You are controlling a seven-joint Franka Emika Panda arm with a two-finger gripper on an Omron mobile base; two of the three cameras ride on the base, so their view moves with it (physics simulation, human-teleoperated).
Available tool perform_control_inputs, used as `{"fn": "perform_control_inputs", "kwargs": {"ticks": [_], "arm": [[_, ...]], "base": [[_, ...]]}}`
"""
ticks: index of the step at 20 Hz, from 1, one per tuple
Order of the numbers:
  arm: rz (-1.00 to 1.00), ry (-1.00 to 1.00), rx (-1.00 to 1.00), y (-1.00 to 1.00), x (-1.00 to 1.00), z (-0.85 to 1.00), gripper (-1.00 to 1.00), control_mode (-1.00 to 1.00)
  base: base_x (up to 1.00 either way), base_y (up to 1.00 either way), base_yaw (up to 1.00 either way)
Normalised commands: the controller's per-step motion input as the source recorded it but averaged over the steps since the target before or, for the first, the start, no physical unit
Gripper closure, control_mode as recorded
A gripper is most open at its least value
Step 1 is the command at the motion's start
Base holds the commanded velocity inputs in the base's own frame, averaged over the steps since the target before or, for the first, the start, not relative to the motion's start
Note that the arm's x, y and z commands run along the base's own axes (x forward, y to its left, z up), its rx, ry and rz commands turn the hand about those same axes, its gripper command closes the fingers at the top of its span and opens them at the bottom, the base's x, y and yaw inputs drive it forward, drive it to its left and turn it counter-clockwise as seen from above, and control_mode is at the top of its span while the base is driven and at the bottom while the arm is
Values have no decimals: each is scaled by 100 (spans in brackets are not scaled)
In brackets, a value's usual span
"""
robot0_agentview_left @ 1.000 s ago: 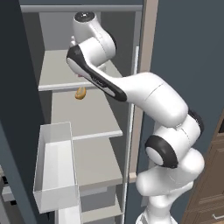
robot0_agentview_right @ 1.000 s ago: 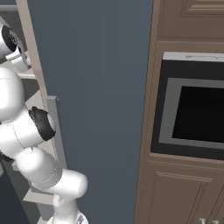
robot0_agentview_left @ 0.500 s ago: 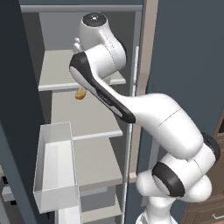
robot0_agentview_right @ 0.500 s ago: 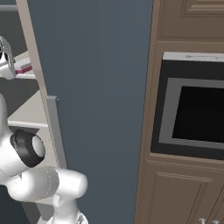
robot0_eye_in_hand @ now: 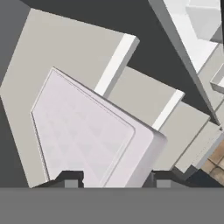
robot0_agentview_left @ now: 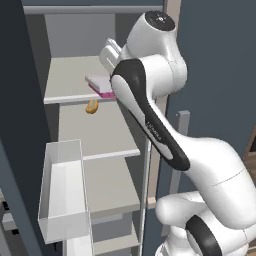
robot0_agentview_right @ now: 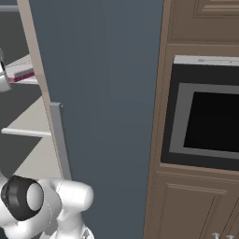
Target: Open the freezer door, pick up the ice cube tray from the freezer, and place it on the dining counter.
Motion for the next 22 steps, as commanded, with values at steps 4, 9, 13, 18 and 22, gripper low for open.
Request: {"fn": "perform_control_inputs", "kwargs": {"ticks": [4,9,13,18,22], "arm": [[19,-10,10,-44,-86,25,100,-100],[13,-4,6,-47,-65,30,100,-100],[9,0,4,-47,-65,35,100,-100],[10,0,5,-39,-75,33,100,-100],[12,-6,6,-41,-97,21,100,-100]], "base": [[0,0,0],[0,0,0],[0,0,0],[0,0,0],[0,0,0]]}}
